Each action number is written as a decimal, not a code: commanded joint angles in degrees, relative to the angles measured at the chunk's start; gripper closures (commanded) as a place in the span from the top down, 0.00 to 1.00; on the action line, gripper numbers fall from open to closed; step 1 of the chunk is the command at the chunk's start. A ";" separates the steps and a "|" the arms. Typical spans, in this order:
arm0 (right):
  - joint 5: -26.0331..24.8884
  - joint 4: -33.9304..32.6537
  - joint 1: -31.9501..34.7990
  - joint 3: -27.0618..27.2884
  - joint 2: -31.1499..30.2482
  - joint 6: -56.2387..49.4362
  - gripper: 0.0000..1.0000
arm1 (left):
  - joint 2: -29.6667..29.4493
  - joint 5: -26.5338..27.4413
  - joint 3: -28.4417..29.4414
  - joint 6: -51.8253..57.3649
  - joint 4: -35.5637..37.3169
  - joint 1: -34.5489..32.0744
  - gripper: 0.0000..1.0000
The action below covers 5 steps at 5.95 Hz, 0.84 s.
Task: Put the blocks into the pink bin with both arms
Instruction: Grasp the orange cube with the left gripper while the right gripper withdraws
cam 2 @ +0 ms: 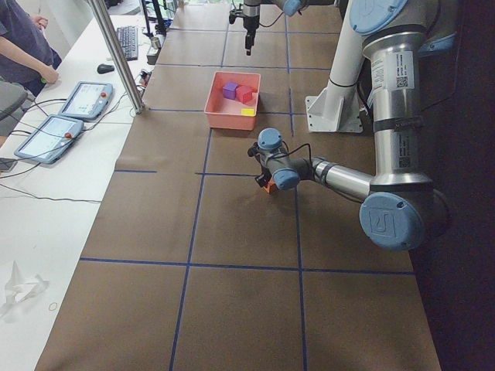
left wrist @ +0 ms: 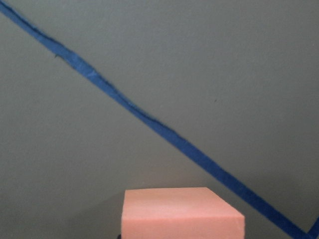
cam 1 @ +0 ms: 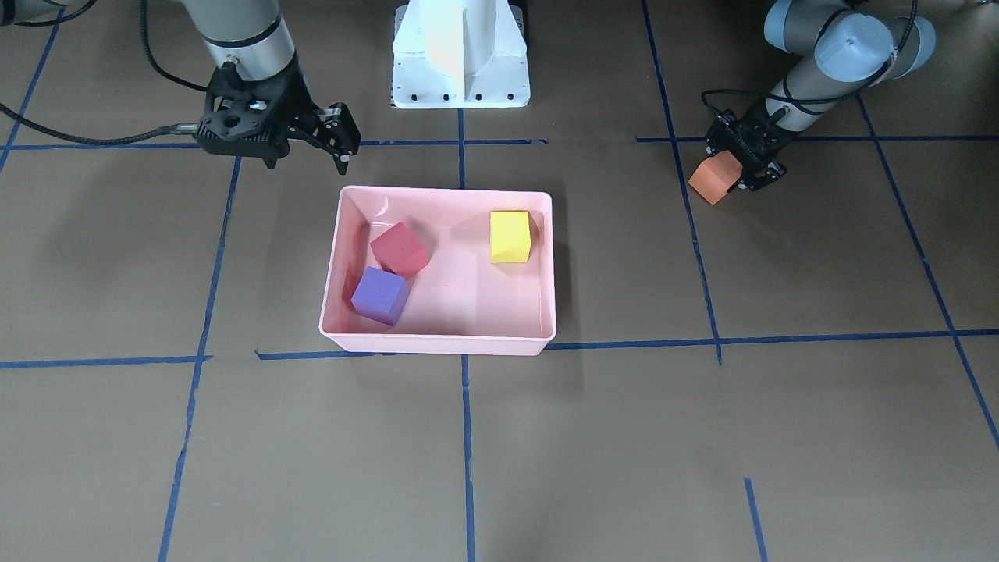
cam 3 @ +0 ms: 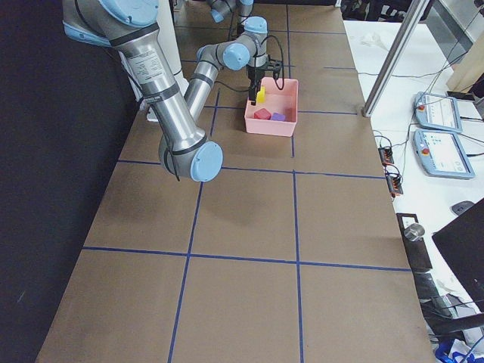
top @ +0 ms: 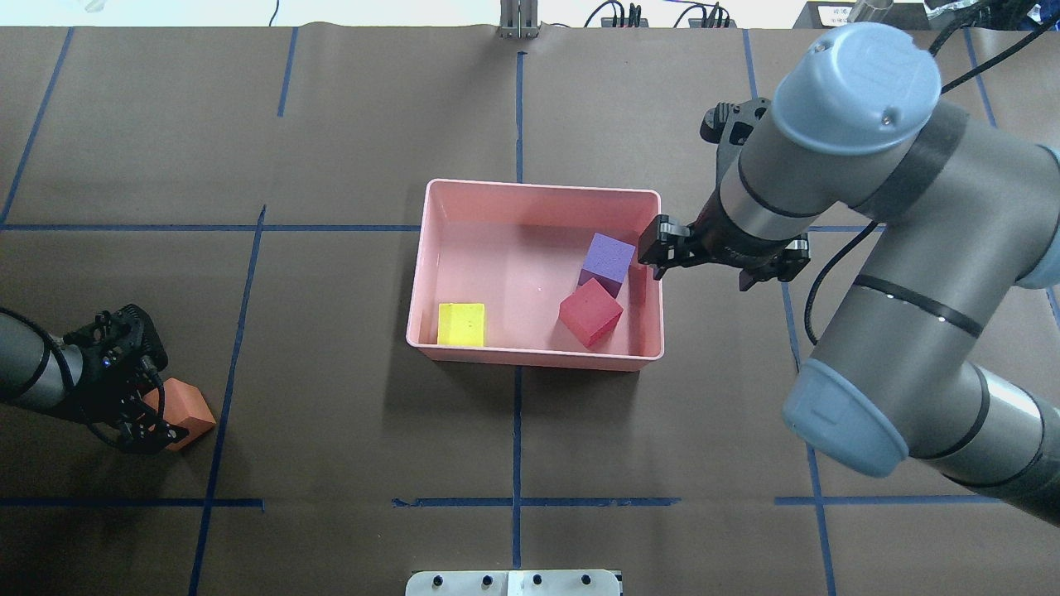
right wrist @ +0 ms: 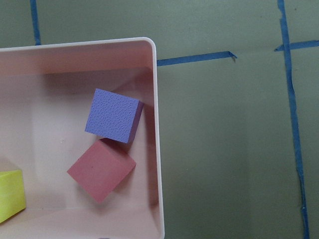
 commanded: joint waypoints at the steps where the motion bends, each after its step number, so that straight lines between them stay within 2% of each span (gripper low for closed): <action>1: 5.52 -0.06 6.70 -0.01 -4.22 -12.05 1.00 | -3.50 -0.10 -1.27 -0.24 3.04 -2.20 0.66; 3: 5.89 0.20 11.71 -0.27 -10.54 -26.89 1.00 | -14.80 0.25 -6.01 -5.13 19.87 -4.06 0.67; 4: 5.89 0.29 15.13 -0.62 -14.49 -34.97 1.00 | -22.43 0.34 -6.03 -8.99 26.99 -4.06 0.67; 5: 8.06 0.29 20.21 -1.41 -19.05 -47.15 1.00 | -31.21 0.60 -5.85 -10.86 37.85 -4.15 0.67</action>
